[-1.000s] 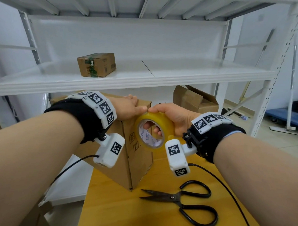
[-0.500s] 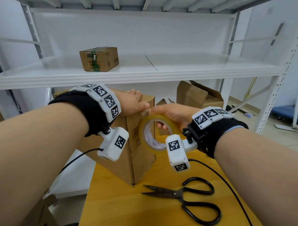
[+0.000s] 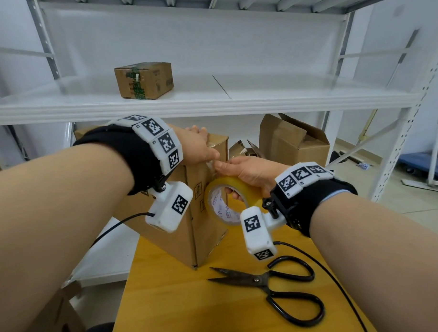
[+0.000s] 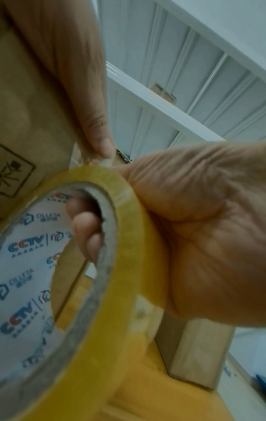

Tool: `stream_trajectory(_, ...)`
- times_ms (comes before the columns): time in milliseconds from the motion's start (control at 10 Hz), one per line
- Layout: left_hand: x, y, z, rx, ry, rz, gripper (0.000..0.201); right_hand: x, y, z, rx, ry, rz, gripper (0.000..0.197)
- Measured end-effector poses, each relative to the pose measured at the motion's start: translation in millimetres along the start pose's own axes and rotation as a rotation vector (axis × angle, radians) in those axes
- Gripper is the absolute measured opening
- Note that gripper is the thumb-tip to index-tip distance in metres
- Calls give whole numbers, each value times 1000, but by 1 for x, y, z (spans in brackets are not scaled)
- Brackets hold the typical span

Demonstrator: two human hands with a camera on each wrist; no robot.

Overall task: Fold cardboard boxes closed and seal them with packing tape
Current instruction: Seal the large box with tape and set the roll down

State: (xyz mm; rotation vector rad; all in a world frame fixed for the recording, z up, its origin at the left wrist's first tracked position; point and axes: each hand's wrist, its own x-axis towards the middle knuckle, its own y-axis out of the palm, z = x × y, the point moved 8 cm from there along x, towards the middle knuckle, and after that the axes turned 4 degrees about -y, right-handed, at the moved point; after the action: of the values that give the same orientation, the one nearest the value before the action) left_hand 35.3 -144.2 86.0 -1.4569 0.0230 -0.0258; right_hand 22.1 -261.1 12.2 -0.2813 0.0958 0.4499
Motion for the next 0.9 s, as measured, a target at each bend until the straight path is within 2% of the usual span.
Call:
stream_trajectory(200,1,2,1,21,-16,14,97,2,0,3,-25,-10,-33,50)
stream_trajectory(400,3,2,1,33,-13,10,81,1,3,0,-5,6,-23,48)
stream_trajectory(500,2,1,1,8,-55,27,74,-1,2,0,18,4,-57,40)
stream_trajectory(700,3,-5,-7,34,-45,-44,53,0,1,-2,12,-4,-84,40)
stream_trajectory(800,-7,-8,-14,78,-57,-8,52,-1,1,-7,37,-12,-39,42)
stream_trajectory(900,-1,-6,-11,32,-84,-57,61,-3,4,-16,102,-24,50,45)
